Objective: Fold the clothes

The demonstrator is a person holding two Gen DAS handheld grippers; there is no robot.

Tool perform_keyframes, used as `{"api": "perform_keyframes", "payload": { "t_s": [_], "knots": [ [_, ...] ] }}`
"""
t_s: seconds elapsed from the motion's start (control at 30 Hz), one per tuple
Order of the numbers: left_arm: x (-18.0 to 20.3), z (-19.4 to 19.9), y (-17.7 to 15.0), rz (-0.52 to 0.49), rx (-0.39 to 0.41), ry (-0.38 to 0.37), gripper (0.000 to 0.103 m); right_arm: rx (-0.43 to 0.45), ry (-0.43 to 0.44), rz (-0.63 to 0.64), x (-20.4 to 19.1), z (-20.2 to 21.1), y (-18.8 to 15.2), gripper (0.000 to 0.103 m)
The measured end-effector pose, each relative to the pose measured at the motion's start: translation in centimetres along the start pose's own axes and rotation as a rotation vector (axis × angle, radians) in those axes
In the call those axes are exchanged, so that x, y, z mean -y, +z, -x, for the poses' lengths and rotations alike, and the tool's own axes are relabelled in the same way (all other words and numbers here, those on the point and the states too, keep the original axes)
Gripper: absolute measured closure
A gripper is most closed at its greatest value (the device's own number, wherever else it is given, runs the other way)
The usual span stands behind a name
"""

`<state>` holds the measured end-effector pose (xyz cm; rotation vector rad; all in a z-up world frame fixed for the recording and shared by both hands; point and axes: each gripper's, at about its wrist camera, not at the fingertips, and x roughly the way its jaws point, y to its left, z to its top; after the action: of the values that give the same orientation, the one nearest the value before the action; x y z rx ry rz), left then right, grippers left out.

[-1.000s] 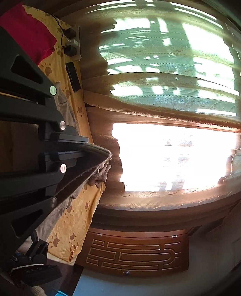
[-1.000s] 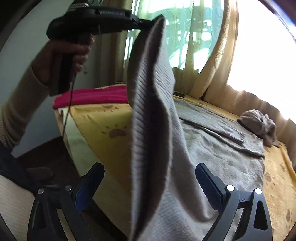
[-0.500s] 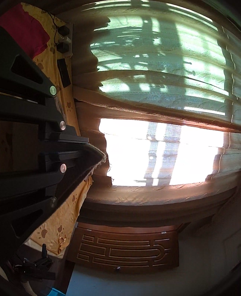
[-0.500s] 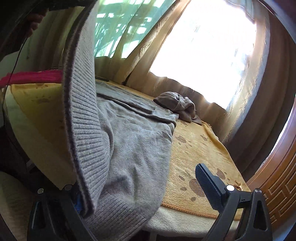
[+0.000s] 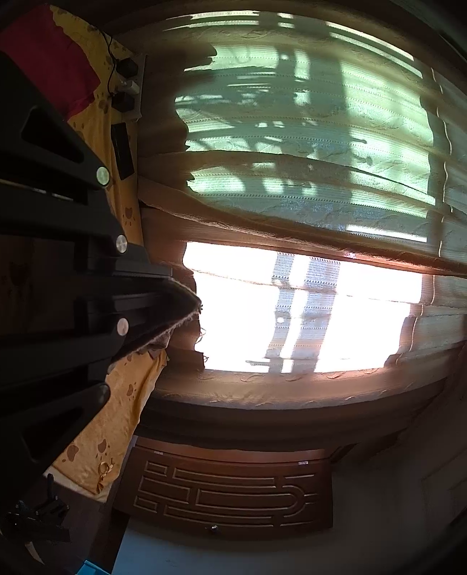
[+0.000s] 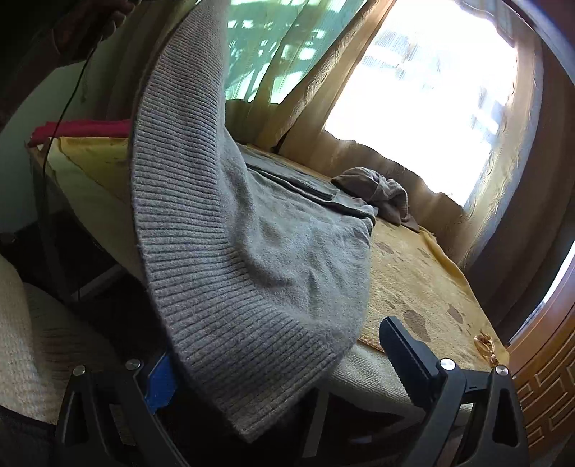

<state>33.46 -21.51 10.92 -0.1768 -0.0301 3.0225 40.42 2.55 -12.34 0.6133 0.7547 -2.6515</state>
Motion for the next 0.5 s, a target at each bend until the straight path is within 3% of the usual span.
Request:
{"api": "perform_keyframes", "payload": {
  "t_s": [0.13, 0.33, 0.37, 0.4, 0.5],
  "knots": [
    [0.4, 0.2, 0.4, -0.022, 0.005, 0.008, 0.095, 0.015, -0.066, 0.117, -1.0, 0.3, -0.9, 0.002],
    [0.2, 0.5, 0.2, -0.011, -0.003, 0.009, 0.095, 0.029, -0.066, 0.167, -1.2, 0.9, -1.2, 0.004],
    [0.1, 0.6, 0.1, -0.008, -0.005, 0.008, 0.095, 0.029, -0.051, 0.171, -1.2, 0.9, -1.2, 0.015],
    [0.0, 0.7, 0.1, -0.005, -0.006, 0.008, 0.095, 0.028, -0.038, 0.178, -1.3, 0.8, -1.1, 0.037],
    [-0.3, 1.1, 0.0, 0.0, -0.005, 0.021, 0.095, 0.018, -0.001, 0.211, -2.0, 0.6, -1.1, 0.07]
  ]
}}
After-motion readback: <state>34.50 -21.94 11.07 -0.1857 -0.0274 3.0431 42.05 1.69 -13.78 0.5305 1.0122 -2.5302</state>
